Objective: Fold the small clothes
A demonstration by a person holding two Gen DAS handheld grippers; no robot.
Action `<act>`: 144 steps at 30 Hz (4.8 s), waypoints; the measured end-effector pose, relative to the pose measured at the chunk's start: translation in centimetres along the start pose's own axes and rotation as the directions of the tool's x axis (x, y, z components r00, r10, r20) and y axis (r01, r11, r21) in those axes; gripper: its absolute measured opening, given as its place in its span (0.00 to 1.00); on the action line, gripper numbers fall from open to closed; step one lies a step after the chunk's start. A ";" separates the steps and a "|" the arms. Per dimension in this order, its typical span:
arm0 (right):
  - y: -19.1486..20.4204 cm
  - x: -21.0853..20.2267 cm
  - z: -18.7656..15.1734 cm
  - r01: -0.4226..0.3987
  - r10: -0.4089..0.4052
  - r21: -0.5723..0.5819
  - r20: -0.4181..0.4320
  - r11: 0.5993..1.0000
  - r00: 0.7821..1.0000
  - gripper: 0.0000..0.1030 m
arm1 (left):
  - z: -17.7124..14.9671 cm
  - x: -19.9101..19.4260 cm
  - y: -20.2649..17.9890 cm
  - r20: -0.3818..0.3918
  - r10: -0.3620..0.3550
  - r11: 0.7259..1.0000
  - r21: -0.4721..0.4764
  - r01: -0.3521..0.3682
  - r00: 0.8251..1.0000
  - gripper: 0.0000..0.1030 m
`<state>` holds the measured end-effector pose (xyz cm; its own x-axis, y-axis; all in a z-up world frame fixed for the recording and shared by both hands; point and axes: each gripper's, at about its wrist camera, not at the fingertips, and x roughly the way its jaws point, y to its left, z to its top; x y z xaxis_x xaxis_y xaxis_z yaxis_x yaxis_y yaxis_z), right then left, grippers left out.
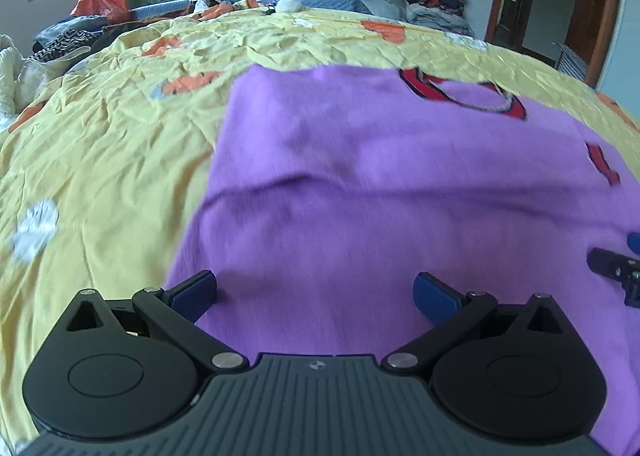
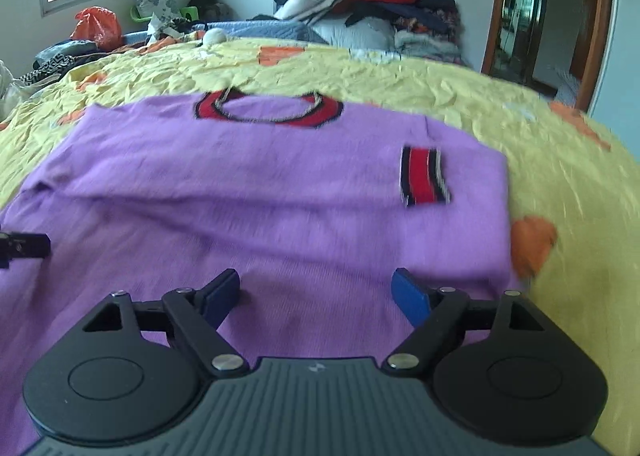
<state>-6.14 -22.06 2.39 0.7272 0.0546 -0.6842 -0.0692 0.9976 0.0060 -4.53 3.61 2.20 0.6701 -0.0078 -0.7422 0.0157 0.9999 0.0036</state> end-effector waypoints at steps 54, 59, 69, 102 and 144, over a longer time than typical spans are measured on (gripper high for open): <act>2.9 -6.2 -3.0 -0.039 0.049 -0.101 0.094 0.994 0.994 1.00 | -1.8 -2.8 -2.2 0.164 -0.046 0.998 0.042 0.040 0.985 1.00; 3.3 -2.5 -0.9 -0.069 0.073 -0.050 0.086 0.996 0.994 1.00 | 0.5 -0.1 -2.5 0.166 -0.041 0.999 0.008 0.040 0.985 1.00; 3.4 0.7 0.7 -0.064 0.065 -0.014 0.049 0.998 0.997 1.00 | 1.6 2.0 -4.0 0.134 -0.052 0.998 0.031 0.049 0.990 1.00; -5.0 -14.9 -13.3 -0.046 0.046 -0.090 -0.002 0.995 0.999 1.00 | -18.4 -14.4 14.2 0.159 -0.418 0.908 0.053 0.415 0.894 1.00; -8.9 -23.2 -20.9 -0.236 0.236 0.210 0.026 0.949 0.971 0.08 | -22.0 -12.8 17.0 0.197 -0.733 0.613 -0.224 0.758 0.651 0.03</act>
<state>-36.67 -33.10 2.93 0.7079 0.2895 -0.6443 -0.0942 0.9427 0.3201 -29.19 20.98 -2.94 0.5708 -0.7407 -0.3543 0.3509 0.6102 -0.7103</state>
